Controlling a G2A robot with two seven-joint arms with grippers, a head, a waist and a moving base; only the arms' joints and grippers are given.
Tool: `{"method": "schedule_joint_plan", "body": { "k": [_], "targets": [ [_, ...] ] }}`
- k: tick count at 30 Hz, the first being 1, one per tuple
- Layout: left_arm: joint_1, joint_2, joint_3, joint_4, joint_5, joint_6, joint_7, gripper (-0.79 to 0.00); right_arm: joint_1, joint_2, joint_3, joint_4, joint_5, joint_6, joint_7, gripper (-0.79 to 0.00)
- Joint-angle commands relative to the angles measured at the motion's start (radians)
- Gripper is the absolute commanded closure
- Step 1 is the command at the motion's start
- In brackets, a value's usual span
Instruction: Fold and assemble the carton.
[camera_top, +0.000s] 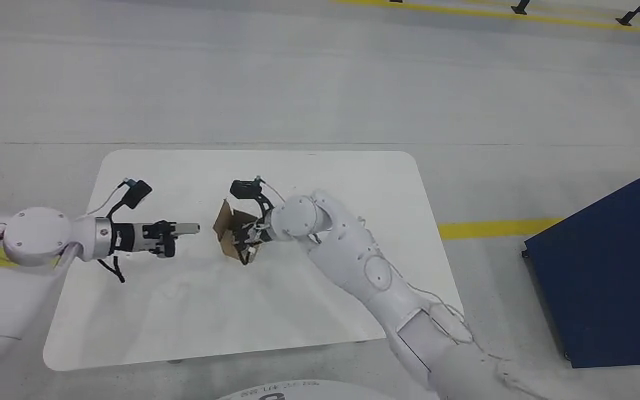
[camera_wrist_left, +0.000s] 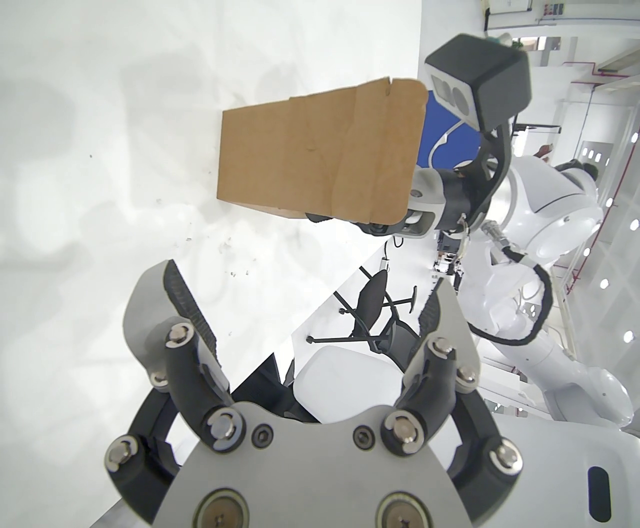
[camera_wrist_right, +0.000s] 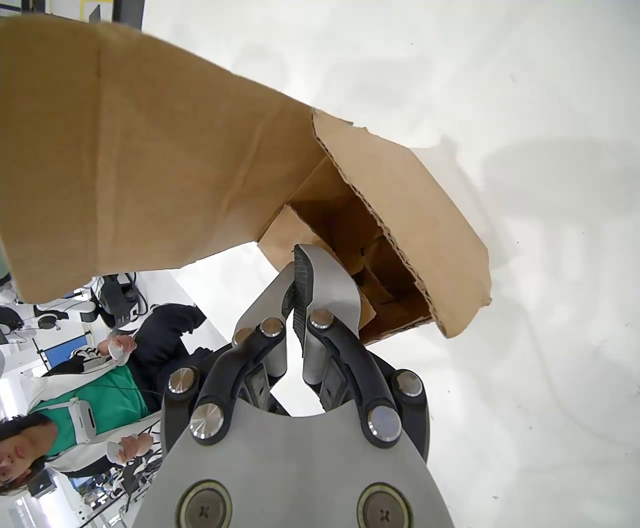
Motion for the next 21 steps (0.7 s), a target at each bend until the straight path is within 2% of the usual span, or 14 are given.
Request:
{"method": "schedule_joint_plan", "body": {
  "k": [1,12,21],
  "targets": [
    [0.000,0.001,-0.004,0.007,-0.009,-0.008,-0.004,-0.785,-0.006,0.001,0.015,-0.003,0.030,-0.003,-0.019,0.000],
    [-0.002,0.001,-0.007,0.027,-0.032,-0.032,-0.019,-0.785,-0.013,0.009,0.070,0.032,0.164,-0.039,-0.043,0.000],
    [-0.002,0.001,-0.007,0.027,-0.032,-0.032,-0.019,-0.785,0.018,-0.001,0.029,0.065,0.150,0.087,-0.090,0.000]
  ]
}}
